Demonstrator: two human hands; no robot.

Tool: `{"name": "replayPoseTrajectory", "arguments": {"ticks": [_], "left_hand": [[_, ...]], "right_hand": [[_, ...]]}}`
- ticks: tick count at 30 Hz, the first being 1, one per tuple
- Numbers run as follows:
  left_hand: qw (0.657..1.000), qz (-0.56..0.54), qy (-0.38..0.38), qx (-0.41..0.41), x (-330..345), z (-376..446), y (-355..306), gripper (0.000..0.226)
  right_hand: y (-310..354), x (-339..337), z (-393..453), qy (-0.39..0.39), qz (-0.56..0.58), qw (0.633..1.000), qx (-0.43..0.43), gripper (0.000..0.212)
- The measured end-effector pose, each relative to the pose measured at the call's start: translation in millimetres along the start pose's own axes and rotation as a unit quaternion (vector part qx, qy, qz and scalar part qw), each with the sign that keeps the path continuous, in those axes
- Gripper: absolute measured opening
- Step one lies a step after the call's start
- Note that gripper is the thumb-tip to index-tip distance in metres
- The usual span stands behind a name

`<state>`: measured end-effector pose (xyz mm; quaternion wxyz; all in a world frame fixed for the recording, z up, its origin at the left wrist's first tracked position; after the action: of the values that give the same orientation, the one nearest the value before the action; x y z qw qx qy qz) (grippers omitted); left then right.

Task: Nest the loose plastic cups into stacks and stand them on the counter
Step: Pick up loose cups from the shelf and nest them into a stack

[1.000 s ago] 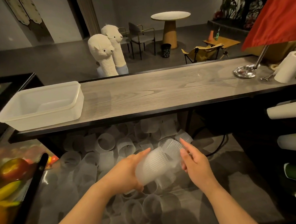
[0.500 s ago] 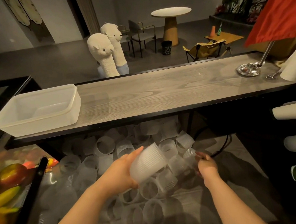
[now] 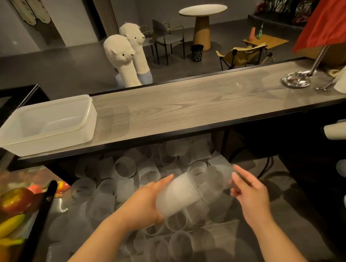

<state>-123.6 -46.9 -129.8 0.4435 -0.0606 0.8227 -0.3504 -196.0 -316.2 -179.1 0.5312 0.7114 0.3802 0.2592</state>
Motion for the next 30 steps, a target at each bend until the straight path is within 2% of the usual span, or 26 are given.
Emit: {"name": "replayPoseTrajectory", "arguments": {"ticks": [3,6,9,11,12,14,16,17,18,21,24,27,28,30], "left_hand": [[1.000,-0.012,0.006,0.010,3,2,-7,0.116],[1.000,-0.022,-0.009,0.012,1,4,-9,0.118],[1.000,0.000,-0.014,0.012,-4,3,-7,0.119],[1.000,0.012,-0.009,0.007,-5,1,-6,0.118],[1.000,0.011,-0.007,0.006,-5,-1,-6,0.118],[1.000,-0.001,-0.009,0.001,-4,-3,-3,0.117],[1.000,-0.012,-0.016,-0.008,-3,-6,3,0.117],[1.000,-0.016,-0.017,-0.015,-3,-8,6,0.118],[0.999,-0.020,-0.018,-0.023,-3,-10,10,0.119],[0.999,-0.029,-0.021,-0.036,-3,-17,18,0.120],[0.998,-0.033,-0.026,-0.036,-5,-23,23,0.119],[0.998,-0.037,-0.034,-0.038,-8,-26,29,0.119],[0.998,-0.037,-0.038,-0.039,-9,-26,31,0.119],[0.998,-0.038,-0.042,-0.041,-8,-25,32,0.119]], "right_hand": [[18,20,-19,0.078,-0.045,0.994,-0.065,0.031],[23,39,-29,0.158,-0.114,0.977,-0.092,0.036],[20,47,-31,0.257,-0.147,0.953,-0.069,0.040],[20,46,-25,0.292,-0.149,0.943,-0.055,0.038],[21,44,-18,0.279,-0.149,0.947,-0.054,0.037],[17,35,12,0.159,-0.195,0.965,-0.069,0.031],[8,24,53,0.028,-0.321,0.942,-0.088,0.027],[2,22,72,0.010,-0.368,0.926,-0.080,0.028],[-3,22,90,0.016,-0.386,0.920,-0.064,0.032],[-10,26,125,0.068,-0.347,0.935,-0.019,0.058],[-12,29,136,0.095,-0.368,0.925,-0.004,0.061],[-9,23,134,0.033,-0.423,0.905,-0.025,0.052],[-4,20,128,0.002,-0.415,0.909,-0.031,0.049],[12,16,100,-0.044,-0.316,0.945,-0.071,0.045]]}}
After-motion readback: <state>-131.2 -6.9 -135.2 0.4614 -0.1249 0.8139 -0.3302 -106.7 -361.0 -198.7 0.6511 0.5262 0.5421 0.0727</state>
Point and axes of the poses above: each hand's wrist, its own z-axis towards the middle knuckle, its own x-axis out of the palm, y = z × x, the point moved 3 cm from there along z, towards the middle knuckle, and after that the axes turned 12 degrees about -z, right-handed, at the moved point
